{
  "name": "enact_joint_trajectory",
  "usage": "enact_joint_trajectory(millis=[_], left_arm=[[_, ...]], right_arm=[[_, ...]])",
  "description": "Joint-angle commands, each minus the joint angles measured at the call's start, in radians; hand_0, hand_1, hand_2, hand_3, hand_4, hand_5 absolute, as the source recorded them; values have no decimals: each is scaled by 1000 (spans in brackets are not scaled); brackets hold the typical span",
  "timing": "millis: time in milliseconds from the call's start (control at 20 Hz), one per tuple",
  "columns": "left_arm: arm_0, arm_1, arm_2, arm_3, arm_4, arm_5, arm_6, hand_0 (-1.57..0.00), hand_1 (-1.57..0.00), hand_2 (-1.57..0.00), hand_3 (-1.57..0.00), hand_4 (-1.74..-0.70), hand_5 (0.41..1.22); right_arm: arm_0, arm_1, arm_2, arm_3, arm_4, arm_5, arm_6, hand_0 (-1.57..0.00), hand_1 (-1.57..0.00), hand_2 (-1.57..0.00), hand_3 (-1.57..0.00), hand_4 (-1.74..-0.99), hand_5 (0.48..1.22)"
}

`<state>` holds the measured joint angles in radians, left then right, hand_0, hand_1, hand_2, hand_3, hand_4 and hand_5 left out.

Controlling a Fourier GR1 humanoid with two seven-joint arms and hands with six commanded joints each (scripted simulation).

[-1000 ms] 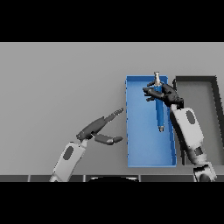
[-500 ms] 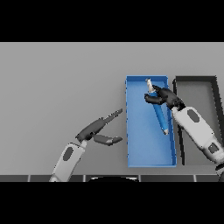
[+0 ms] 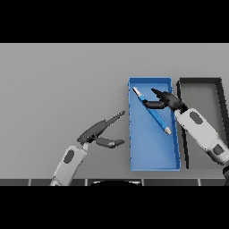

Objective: Pick up the blue pipe and place it into the blue bin.

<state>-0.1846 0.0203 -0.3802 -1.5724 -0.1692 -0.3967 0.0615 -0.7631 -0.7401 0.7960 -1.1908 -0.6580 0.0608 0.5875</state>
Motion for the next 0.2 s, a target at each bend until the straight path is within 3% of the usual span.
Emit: enact_joint_trajectory(millis=[0,150], left_arm=[[16,9,-1,-6,-1,-1,-22,1,1,1,1,-930,496],[37,9,-16,-39,-2,-3,-18,1,1,1,1,-930,495]], right_arm=[[3,-2,7,-13,2,3,5,-19,-17,-17,-4,-1084,713],[8,-6,4,-10,0,9,-9,-19,-17,-17,-4,-1084,714]])
